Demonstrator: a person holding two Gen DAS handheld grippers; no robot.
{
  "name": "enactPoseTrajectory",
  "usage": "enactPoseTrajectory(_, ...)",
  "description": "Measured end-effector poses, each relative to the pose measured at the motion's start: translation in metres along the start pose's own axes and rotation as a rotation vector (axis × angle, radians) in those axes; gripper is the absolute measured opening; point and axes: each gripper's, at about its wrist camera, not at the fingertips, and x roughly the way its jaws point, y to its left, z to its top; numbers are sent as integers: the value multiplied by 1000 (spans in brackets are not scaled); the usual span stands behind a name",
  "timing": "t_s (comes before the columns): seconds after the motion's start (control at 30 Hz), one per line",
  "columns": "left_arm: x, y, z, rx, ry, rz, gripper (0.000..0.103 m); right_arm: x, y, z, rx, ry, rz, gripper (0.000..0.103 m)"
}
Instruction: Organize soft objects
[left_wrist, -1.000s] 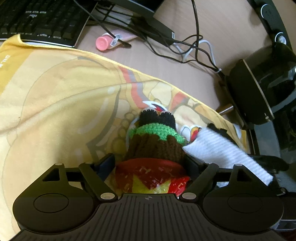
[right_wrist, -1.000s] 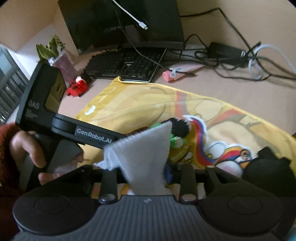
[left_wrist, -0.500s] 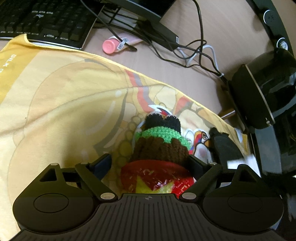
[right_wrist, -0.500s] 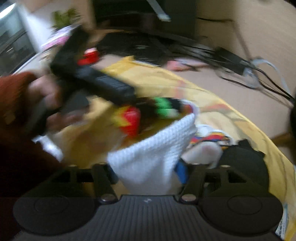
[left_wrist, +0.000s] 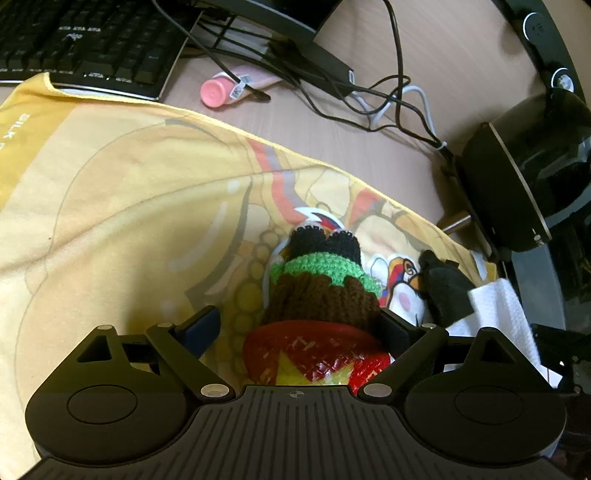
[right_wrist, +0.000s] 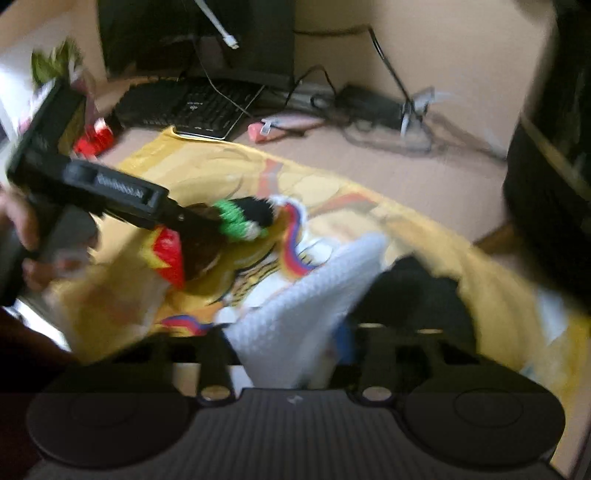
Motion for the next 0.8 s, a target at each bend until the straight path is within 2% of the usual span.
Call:
enactPoseTrajectory(0.07, -5, -1, 3, -25, -2, -16, 94, 4, 11, 0, -63, -1, -23, 13)
enactPoseTrajectory(0.2, -21, -9, 9, -57, -15, -120, 94, 22, 30, -4, -111, 74, 101, 14)
enactPoseTrajectory(0.37, -16, -14, 8, -177, 77, -434, 97, 37, 41, -11, -137, 131, 110, 17)
enactPoseTrajectory(0.5, 5, -19, 4, -278, 171, -595, 97, 35, 39, -12, -142, 123, 86, 23)
enactPoseTrajectory(0.57, 10, -23, 4, -273, 181, -595, 97, 30, 37, -13, -132, 105, 66, 36)
enactPoseTrajectory(0.63, 5, -26, 6, -227, 161, -551, 97, 24, 32, -12, -105, 89, 59, 60)
enactPoseTrajectory(0.7, 0, -28, 9, -185, 136, -500, 97, 19, 21, -10, -33, 80, 87, 73)
enactPoseTrajectory(0.8, -11, -19, 16, -153, 70, -359, 100, 12, 5, -8, 77, 65, 129, 75)
